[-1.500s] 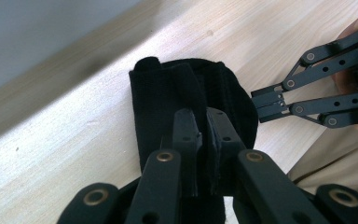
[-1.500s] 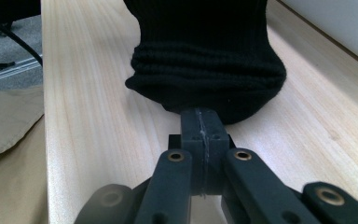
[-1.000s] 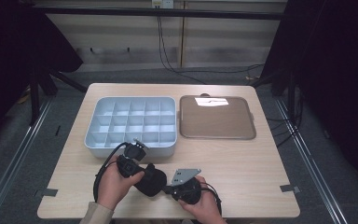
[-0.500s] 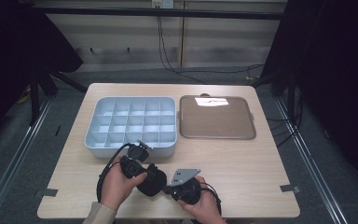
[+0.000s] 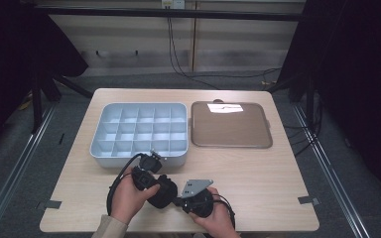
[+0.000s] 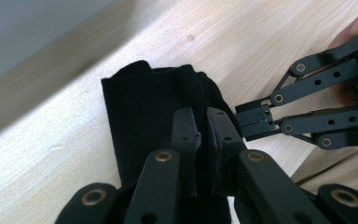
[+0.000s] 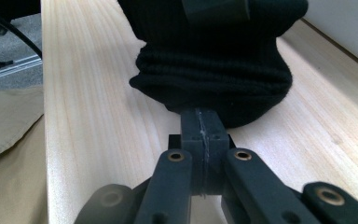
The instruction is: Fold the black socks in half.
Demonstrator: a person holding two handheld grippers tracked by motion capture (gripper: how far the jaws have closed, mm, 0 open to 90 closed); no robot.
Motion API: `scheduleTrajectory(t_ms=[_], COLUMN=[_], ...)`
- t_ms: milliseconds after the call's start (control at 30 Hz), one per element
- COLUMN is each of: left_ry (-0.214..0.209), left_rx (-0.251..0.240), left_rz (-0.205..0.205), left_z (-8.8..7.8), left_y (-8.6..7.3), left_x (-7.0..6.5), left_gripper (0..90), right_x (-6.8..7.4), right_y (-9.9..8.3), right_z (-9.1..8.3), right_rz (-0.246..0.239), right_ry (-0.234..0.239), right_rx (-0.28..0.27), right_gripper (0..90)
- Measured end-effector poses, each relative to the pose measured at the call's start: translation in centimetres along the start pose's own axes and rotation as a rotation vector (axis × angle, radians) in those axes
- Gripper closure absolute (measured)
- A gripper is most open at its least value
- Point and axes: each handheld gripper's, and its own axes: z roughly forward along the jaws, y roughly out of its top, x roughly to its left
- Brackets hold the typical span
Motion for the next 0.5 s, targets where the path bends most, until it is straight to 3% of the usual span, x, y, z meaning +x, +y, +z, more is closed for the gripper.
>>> scheduleTrajectory(t_ms=[500], left_ry=[-0.007], left_rx=[-0.002], left_rz=[0.001], left_z=[0.43], left_y=[0.22], left_x=[-0.16], left_gripper=[81.9], right_x=[0.02], right_y=[0.03], right_z=[0.03], right_rz=[0.003], right_ry=[-0.002], right_rx=[0.0], right_gripper=[90.0])
